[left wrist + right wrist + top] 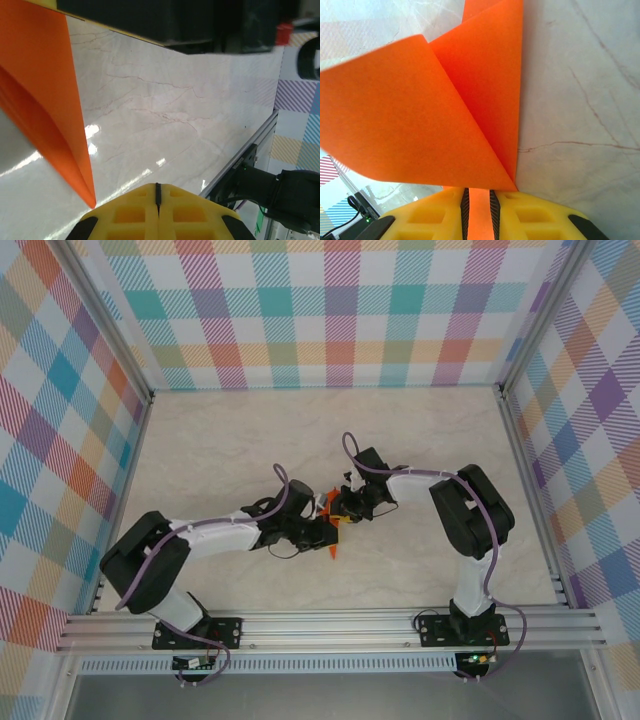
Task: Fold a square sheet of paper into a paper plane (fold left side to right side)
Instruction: Fold the wing for the fifth time at the center of the table.
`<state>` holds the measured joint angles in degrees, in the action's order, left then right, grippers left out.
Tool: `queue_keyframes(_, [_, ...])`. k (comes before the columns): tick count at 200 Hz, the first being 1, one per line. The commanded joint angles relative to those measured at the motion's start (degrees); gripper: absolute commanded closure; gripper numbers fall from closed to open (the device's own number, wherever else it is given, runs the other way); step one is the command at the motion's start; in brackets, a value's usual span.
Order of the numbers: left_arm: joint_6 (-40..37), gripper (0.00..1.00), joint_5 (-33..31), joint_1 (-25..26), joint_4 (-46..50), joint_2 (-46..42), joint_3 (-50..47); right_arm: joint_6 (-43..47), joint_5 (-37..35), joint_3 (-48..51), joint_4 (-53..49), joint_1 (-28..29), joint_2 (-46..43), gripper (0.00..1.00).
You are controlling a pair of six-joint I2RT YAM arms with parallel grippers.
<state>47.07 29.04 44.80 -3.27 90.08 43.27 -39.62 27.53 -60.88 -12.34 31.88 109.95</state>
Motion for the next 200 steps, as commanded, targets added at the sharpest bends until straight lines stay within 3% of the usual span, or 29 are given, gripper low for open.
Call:
queue_keyframes(1, [-1.32, 0.96, 1.47, -0.27, -2.20, 3.96, 1.80, 0.88, -4.67, 0.50, -3.37, -0.06, 2.90, 0.78])
queue_keyframes(61, [-1.36, 0.98, -2.28, -0.29, -2.97, 8.86, -1.07, 0.82, -4.27, 0.50, -2.91, -0.06, 1.64, 0.78])
queue_keyframes(100, [0.88, 1.00, -2.75, -0.24, -6.67, 9.54, -6.56, 1.01, -1.48, -0.29, -0.96, -1.15, -3.82, 0.78])
queue_keyframes(154, [1.88, 1.00, -1.49, -0.30, -10.33, 11.47, -8.47, 1.71, -0.05, 5.15, -1.06, -1.28, -12.65, 0.94])
queue_keyframes(200, [1.81, 1.00, -1.59, -0.24, -10.27, 10.99, -8.29, -1.73, 2.49, 9.69, 4.32, 1.62, -11.60, 0.96])
